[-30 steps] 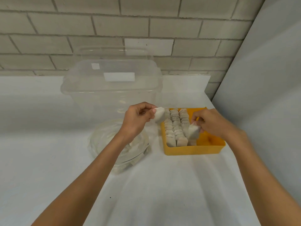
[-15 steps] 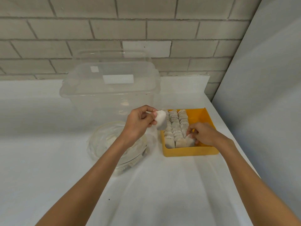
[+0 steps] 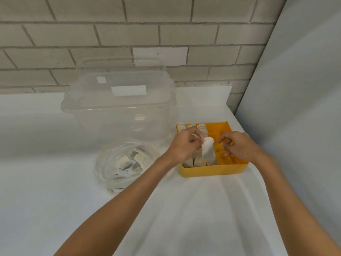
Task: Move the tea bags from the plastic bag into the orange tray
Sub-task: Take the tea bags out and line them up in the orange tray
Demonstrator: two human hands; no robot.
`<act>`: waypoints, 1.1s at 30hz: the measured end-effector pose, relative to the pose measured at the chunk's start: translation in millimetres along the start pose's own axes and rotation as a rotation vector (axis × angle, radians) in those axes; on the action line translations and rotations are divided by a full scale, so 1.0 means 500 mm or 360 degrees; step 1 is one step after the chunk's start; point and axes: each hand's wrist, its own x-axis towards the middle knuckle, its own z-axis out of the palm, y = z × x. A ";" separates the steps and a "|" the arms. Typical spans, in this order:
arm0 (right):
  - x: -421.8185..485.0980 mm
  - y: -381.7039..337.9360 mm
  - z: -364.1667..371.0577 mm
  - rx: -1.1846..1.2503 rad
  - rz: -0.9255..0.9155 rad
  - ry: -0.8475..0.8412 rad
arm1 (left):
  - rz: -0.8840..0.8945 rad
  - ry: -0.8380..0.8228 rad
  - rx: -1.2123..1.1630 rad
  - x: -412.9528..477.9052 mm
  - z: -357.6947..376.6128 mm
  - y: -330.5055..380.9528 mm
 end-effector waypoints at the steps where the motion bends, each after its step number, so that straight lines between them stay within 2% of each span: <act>1: -0.002 0.002 -0.005 0.0006 0.0005 0.0012 | -0.0004 -0.0027 0.0024 0.007 0.013 0.004; 8: -0.022 0.011 -0.016 0.0076 0.0033 0.0025 | -0.0094 -0.0284 0.0173 0.057 0.073 0.012; 14: -0.028 0.006 0.002 0.0069 0.0012 -0.0197 | -0.0240 -0.0361 0.0132 0.058 0.087 0.000; 18: -0.014 0.005 0.018 -0.0019 0.0017 -0.0272 | -0.0230 -0.0293 0.0279 0.055 0.071 -0.004; 23: 0.008 0.000 0.033 -0.0159 0.0028 -0.0392 | -0.0263 -0.0174 0.0257 0.051 0.032 0.015; 33: 0.002 -0.009 0.039 -0.0116 0.0127 -0.0352 | -0.0226 -0.0100 0.0293 0.033 -0.014 0.014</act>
